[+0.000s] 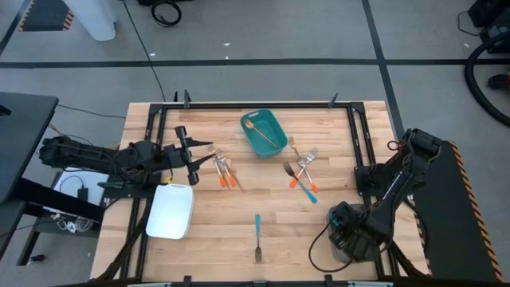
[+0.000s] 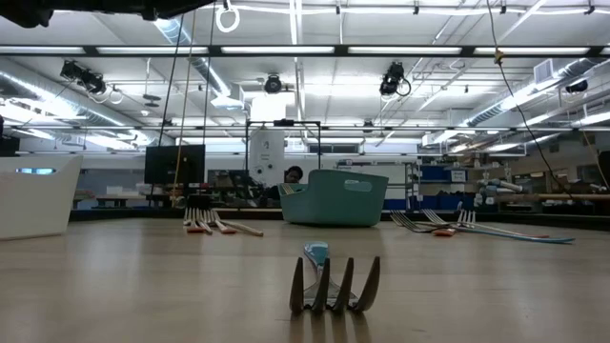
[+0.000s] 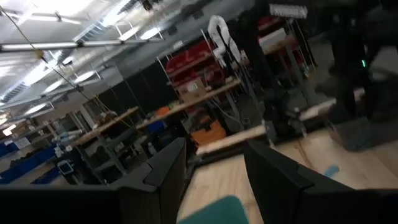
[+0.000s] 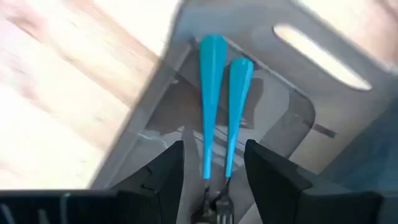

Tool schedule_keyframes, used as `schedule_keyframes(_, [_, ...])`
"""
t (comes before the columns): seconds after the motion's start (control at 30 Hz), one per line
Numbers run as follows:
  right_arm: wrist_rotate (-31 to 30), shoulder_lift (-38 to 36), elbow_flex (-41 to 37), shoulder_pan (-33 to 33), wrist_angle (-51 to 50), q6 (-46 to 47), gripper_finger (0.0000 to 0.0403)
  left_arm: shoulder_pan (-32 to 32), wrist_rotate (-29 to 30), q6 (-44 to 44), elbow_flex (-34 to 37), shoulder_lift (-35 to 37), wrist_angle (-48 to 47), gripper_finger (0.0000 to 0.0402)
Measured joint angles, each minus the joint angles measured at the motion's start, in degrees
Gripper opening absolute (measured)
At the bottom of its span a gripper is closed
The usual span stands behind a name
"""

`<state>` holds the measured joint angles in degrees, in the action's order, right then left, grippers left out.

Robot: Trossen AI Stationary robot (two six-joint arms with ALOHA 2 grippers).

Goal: Sort silverware by color (type)
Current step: Put the gold fork into the green bin

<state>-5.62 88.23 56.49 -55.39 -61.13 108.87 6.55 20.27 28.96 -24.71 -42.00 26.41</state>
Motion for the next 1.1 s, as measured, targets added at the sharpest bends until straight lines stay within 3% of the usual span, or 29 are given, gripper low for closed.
schedule_keyframes(0.13, [-1.00, -1.01, 4.27, 0.94, -5.68, -3.77, 0.0174, 0.00, -2.20, -1.81, 0.02, -0.02, -6.05, 0.0172])
schedule_keyframes(0.43, [-15.61, -3.91, 7.63, 1.02, -10.11, -11.56, 0.0173, -1.03, -3.19, -14.26, -5.29, -1.10, -21.73, 0.0172])
schedule_keyframes(0.57, [-22.24, -4.05, 7.63, 1.44, -10.23, -16.52, 0.0173, -0.48, -6.24, -17.63, -5.33, -2.82, -22.05, 0.0172])
schedule_keyframes(0.8, [-32.27, -4.05, 7.63, 2.72, -9.19, -22.25, 0.0173, 1.11, -6.56, -19.72, -5.31, -4.98, -20.30, 0.0172])
schedule_keyframes(1.1, [-36.78, -4.05, 7.63, 6.43, -8.69, -27.92, 0.0173, 1.14, -6.51, -17.54, -5.32, -4.42, -10.99, 0.0172])
